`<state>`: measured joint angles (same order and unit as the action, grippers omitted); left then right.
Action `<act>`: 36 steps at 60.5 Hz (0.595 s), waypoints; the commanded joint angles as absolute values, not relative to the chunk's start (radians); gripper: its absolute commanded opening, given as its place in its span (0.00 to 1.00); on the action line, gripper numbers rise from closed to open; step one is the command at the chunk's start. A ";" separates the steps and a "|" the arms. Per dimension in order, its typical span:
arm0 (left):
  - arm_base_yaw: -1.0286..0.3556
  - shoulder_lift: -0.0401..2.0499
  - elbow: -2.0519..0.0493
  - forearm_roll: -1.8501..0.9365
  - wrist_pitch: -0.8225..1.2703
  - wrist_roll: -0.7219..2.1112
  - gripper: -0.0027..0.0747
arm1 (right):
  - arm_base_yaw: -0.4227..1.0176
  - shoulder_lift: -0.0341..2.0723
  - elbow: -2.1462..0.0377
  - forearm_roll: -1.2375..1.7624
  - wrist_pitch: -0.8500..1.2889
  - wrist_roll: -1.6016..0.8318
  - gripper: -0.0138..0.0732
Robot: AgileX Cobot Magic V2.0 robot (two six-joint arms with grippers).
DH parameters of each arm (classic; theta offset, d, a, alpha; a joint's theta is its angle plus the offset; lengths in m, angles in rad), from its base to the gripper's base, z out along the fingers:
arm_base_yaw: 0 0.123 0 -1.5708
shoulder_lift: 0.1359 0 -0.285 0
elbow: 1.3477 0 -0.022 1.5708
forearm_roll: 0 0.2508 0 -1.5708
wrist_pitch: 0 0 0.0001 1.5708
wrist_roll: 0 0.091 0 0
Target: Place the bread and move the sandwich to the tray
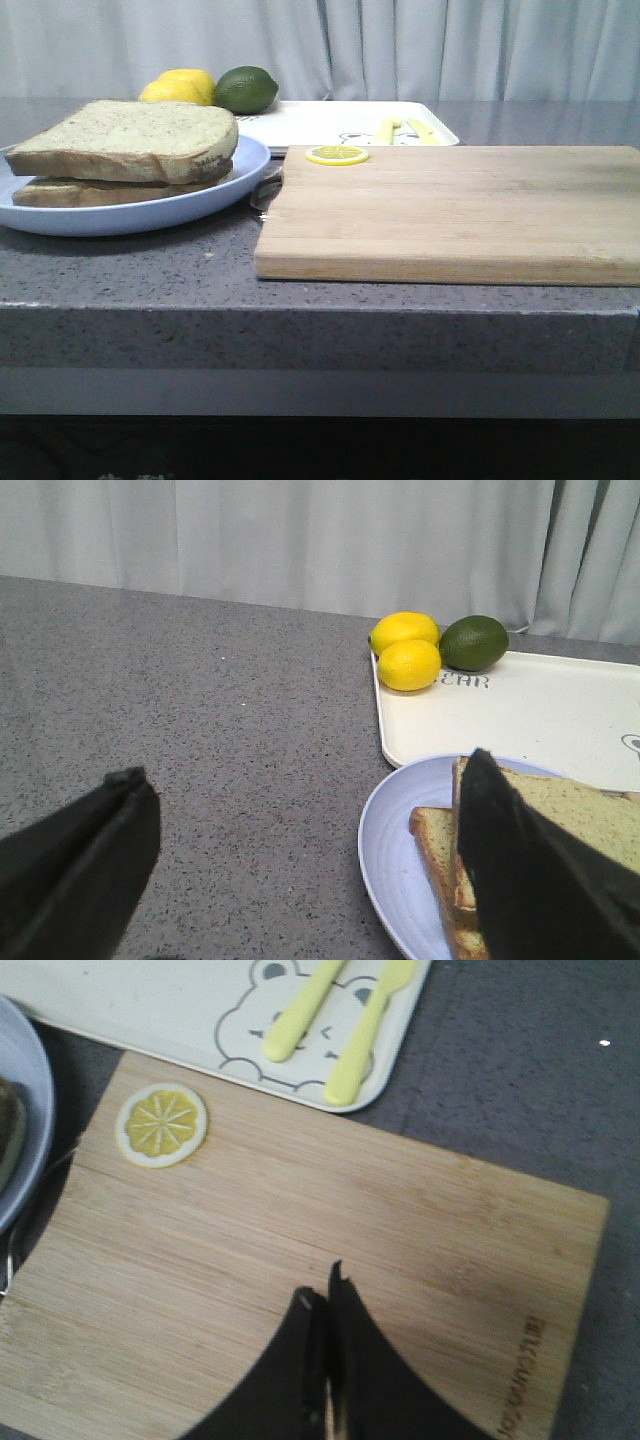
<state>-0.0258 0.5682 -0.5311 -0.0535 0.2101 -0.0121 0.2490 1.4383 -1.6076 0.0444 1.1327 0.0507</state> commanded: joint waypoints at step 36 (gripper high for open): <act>-0.032 0.575 -0.561 -0.059 0.127 -0.020 0.79 | -0.016 0.813 -0.848 0.029 0.600 0.010 0.06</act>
<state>-0.0258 0.5682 -0.5311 -0.0535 0.2101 -0.0121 -0.0180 0.9235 -0.9510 0.0321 0.7844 0.0464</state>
